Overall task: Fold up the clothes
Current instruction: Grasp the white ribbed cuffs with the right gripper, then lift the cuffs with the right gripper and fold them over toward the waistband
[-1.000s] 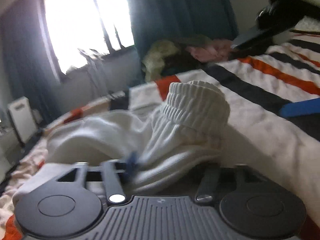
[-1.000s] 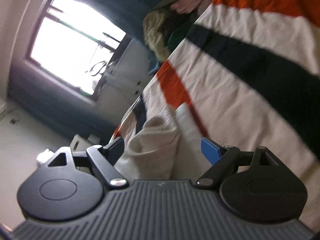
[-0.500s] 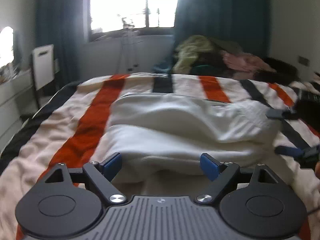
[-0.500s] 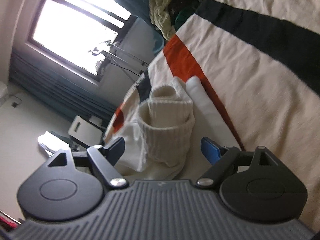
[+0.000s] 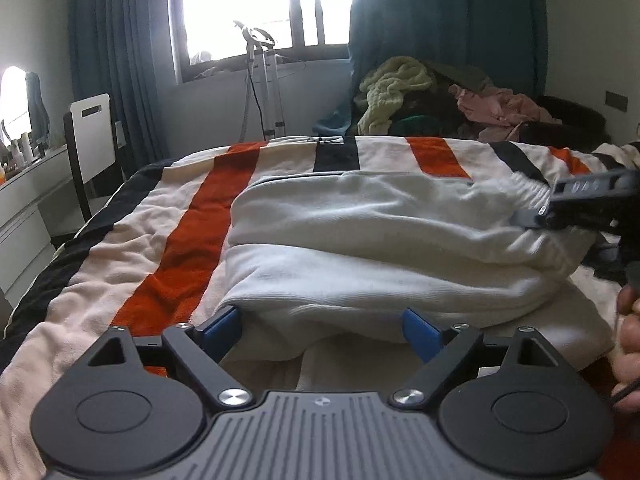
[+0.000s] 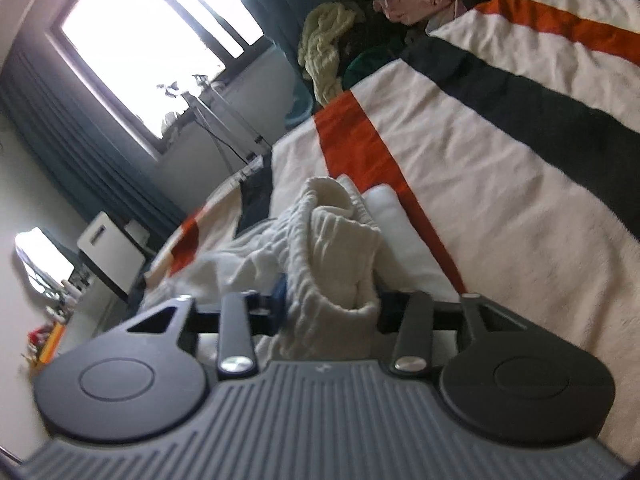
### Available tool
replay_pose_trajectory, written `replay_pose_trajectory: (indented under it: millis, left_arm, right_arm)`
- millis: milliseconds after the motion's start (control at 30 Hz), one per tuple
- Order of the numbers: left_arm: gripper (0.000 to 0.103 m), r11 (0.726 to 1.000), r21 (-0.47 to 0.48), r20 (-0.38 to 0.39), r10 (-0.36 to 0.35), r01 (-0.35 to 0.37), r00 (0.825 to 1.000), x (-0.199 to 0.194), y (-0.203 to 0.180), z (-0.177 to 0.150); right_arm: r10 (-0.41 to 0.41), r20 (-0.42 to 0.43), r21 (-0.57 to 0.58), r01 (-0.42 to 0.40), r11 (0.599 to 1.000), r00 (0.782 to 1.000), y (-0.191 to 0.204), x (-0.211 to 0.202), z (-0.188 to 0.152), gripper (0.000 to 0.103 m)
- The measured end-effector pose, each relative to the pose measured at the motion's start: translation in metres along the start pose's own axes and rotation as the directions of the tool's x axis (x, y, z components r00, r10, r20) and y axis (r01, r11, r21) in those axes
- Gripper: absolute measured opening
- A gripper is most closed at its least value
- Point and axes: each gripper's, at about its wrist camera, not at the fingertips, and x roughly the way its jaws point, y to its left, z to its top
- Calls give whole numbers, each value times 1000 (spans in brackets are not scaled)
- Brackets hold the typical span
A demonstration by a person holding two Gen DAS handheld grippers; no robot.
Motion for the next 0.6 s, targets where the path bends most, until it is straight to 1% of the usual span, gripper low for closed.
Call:
replay_pose_trajectory:
  millis: [67,233,333,400,467,500,533,567,600]
  left_arm:
    - [92,1000,7,2,0,0,1000,0,0,-1]
    - [98,999,49,34,-8,6,999,-3,-5,-4]
    - [99,993,118,81,-15,5,997,-10,-15,-10]
    - [101,980,201,134,-13,-14,991,-17,-27,-16]
    - [102,953,294,219,5,-70,976,-25,-42,-24]
    - [102,936,329,268,36,-126,963,-26,-48,-29]
    - [102,915,357,319,71,-189,945,-26,-55,-34]
    - [103,889,382,371,103,-253,923,-27,-62,-39]
    - [103,871,395,393,128,-293,911,-23,-66,-41]
  right_arm:
    - [-6,22,-14,6,1000,1000,4,-3,2,37]
    - [60,113,24,-63,998,992,13,-29,14,35]
    - [94,165,57,-105,993,982,16,-43,21,35]
    - [108,195,80,-126,989,975,15,-53,27,34]
    - [113,216,88,-134,987,970,15,-61,31,34]
    - [117,222,92,-140,986,968,14,-63,33,34]
    - [121,228,95,-145,985,966,14,-66,34,34]
    - [122,231,94,-147,985,965,13,-67,35,34]
    - [124,235,92,-149,985,964,12,-68,37,34]
